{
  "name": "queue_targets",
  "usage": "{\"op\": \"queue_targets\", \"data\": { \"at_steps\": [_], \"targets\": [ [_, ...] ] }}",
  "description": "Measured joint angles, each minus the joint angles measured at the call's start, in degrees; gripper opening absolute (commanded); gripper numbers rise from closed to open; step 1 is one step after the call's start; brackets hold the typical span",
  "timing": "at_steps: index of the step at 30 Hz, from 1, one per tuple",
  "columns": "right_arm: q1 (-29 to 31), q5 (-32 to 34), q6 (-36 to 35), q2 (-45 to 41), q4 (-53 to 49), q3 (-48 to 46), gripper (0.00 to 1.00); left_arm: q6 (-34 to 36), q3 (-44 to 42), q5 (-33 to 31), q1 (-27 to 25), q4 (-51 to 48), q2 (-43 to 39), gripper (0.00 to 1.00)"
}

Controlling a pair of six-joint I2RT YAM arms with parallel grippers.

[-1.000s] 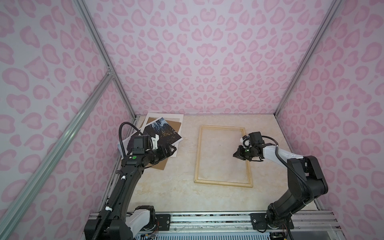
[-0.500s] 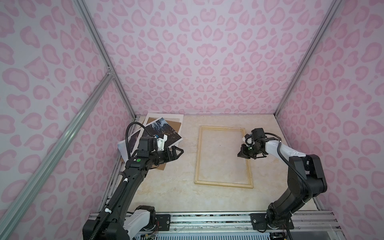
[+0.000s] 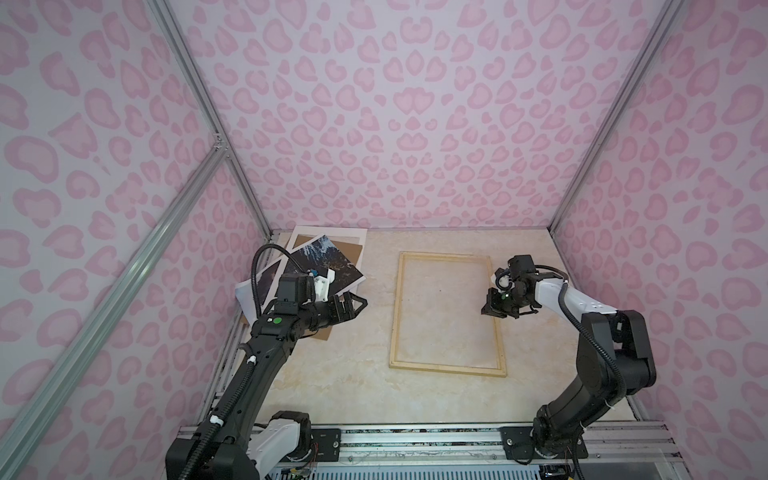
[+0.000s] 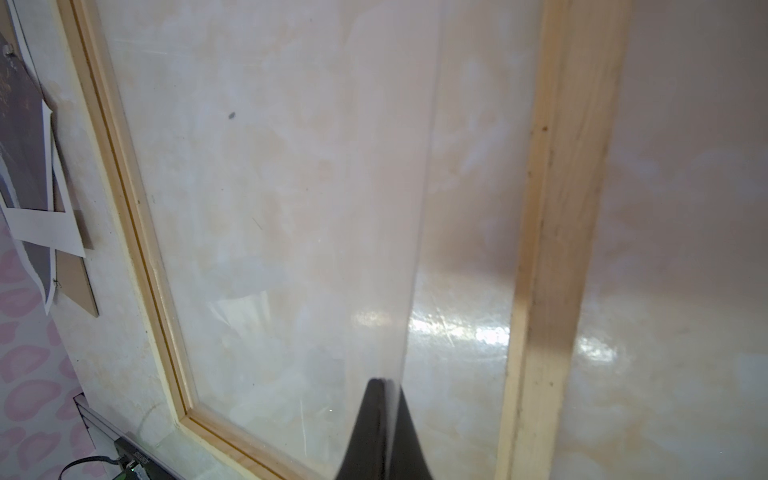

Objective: Put the photo into the frame

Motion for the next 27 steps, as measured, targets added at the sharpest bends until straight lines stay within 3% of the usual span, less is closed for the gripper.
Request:
{"op": "queue_targets", "data": {
  "at_steps": [16,21,27],
  "targets": [
    [0.85,-4.11,2.32,-4.55,2.21,-1.66,0.00,0.00,0.00,-0.33,0.00,0.00,0.74,0.97],
    [5.42,-4.94,6.69,-12.50,1.40,2.51,0.00,0.00,0.00,-0.39,0.00,0.00,0.81,0.97],
    [13.81,-3.69,13.66,-14.34,1.44,13.86,0.00,-0.63,0.17,-0.09,-0.20,-0.02,-0.26,0.97]
  ]
}}
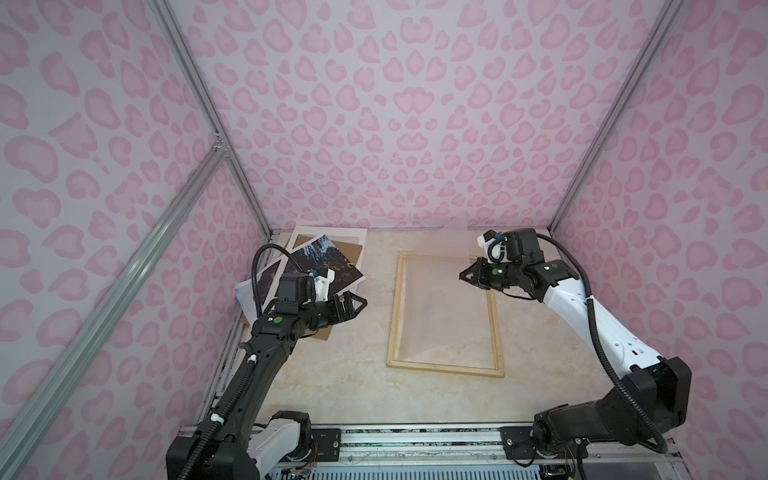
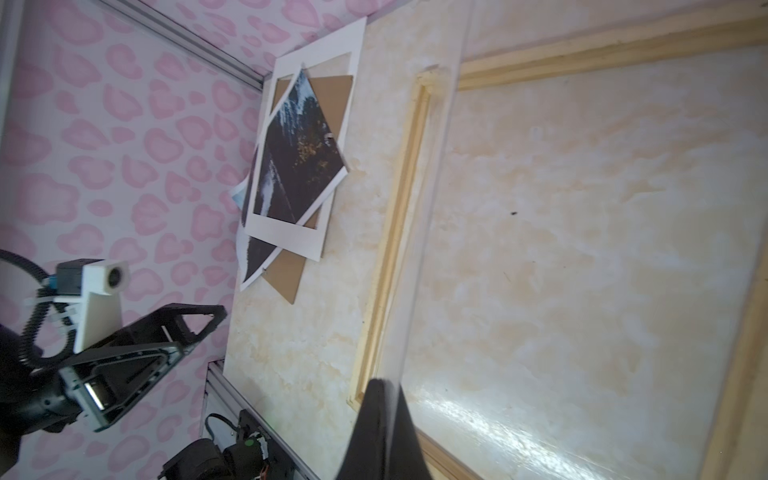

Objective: Put the photo into the frame

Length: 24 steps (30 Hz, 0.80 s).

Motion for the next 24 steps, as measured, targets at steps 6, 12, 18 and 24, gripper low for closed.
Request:
{"op": "queue_targets", "data": {
  "at_steps": [6,12,18,24],
  "targets": [
    [8.55,2.60,6.51,4.37,1.90,13.55,0.00,-1.27,1.18,-1.07,-1.29,1.40,-5.01,0.97],
    [13.18,2.89,11.67,10.93,5.70,21.94,0.00,1.55,1.18,-8.09,-2.47,1.27,-10.86,0.97],
    [11.19,2.45,12.94,12.13,10.08,15.23,0.00,2.60,1.18,-10.49,-2.54,1.16,-12.07,0.97],
    [5.60,0.98,12.74,9.01,13.92,-3.80,0.00,2.80,1.18,-11.65,-2.56,1.05,-11.93,0.97]
  ]
}}
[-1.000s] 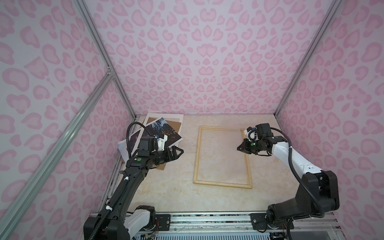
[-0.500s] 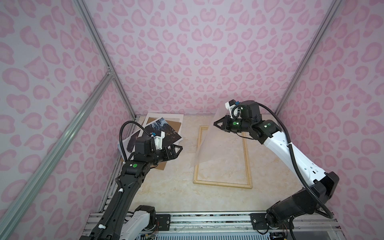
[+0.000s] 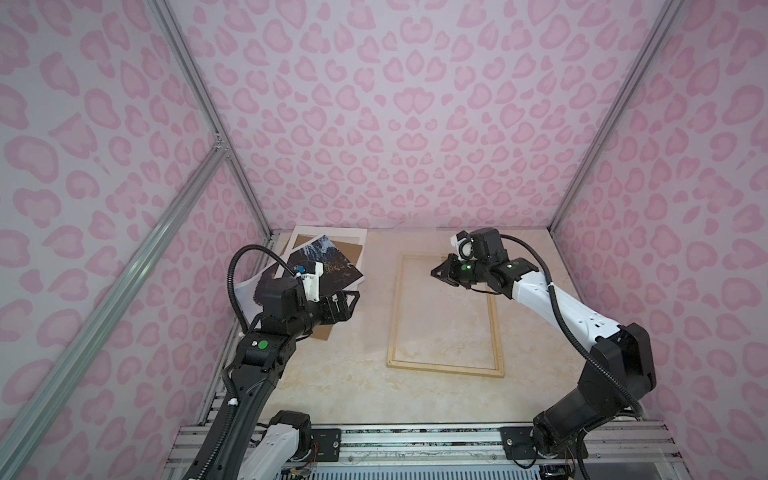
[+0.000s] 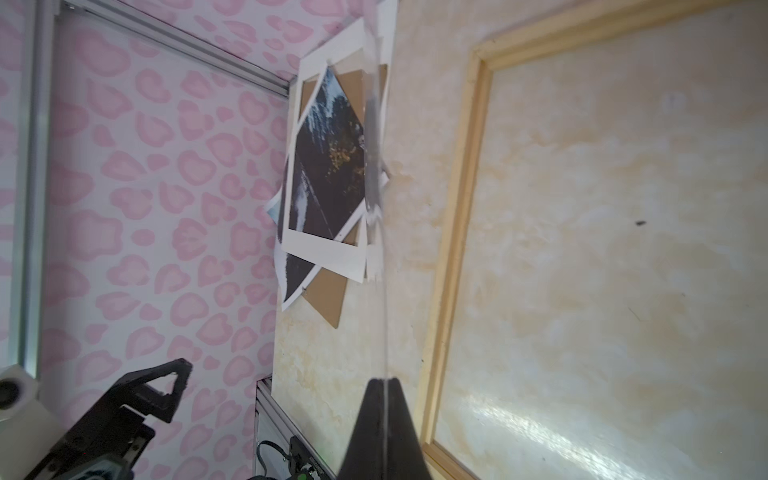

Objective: Put the photo into the frame

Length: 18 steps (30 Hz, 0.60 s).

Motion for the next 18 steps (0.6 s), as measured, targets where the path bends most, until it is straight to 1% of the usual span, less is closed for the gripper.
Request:
{"op": "queue_targets", "data": {
  "at_steps": [3,7,12,18],
  "targets": [
    [-3.43,-0.20,-0.09,-0.76,2.38,-7.80,0.00,0.00,-0.02,-0.04,0.00,-0.02,0.52,0.97],
    [-6.43,-0.59,-0.94,0.07,5.64,-14.38,0.00,0.00,-0.11,-0.04,0.00,-0.17,0.83,0.97],
    [-9.84,-0.81,-2.67,0.90,7.74,-18.67,0.00,-0.02,-0.37,-0.04,0.00,-0.22,0.98,0.97],
    [-13.60,-0.85,-4.72,-0.35,9.25,-20.17,0.00,-0.04,-0.66,0.26,0.00,-0.22,1.46,0.97]
  ]
}}
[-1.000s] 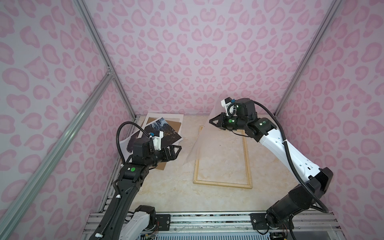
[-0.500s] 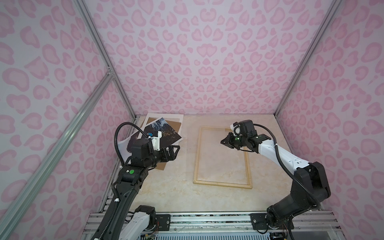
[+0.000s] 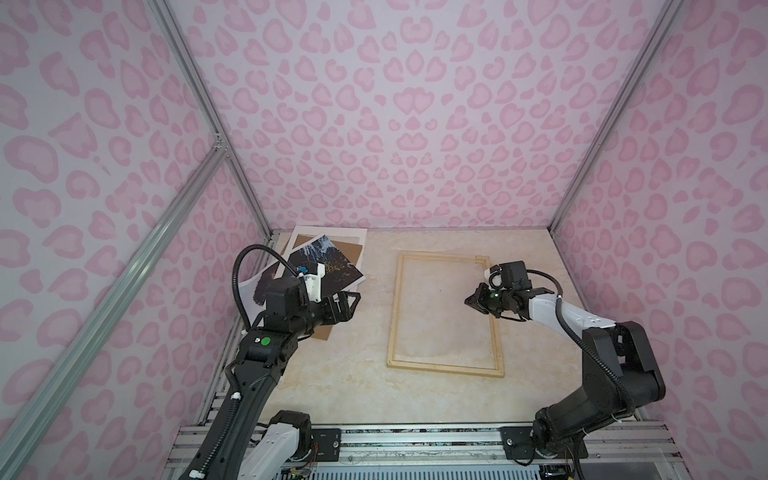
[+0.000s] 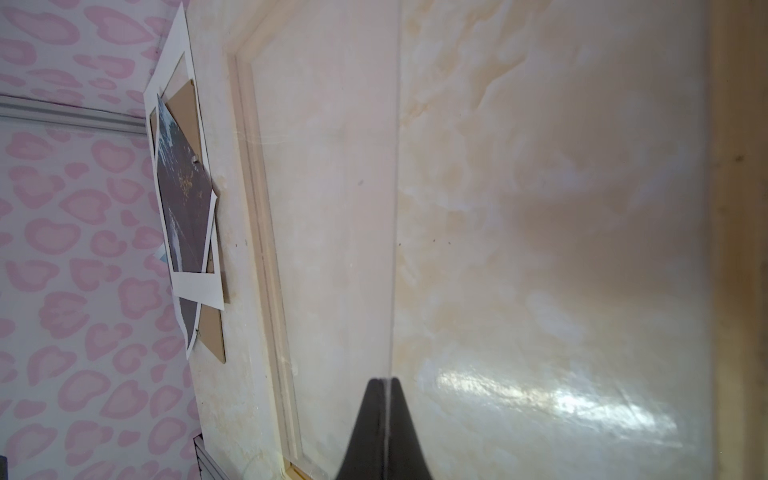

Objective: Put the photo into the frame

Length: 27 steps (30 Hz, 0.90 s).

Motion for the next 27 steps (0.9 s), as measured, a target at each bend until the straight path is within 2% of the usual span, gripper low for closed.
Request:
{"op": "queue_targets", "data": {
  "at_steps": [7,19,27],
  "targets": [
    [-0.98,-0.46,-2.47,-0.28,-0.42,0.00,0.00,0.00,-0.04,0.31,0.00,0.02,0.15,0.97],
    [-3.54,-1.44,-8.83,-1.01,-7.69,1.31,0.00,0.00,-0.09,0.59,0.00,0.02,0.39,0.97],
    [-4.15,-1.51,-10.34,-1.49,-9.55,1.27,0.00,-0.13,-0.11,0.59,0.02,0.02,0.44,0.97]
  ]
}}
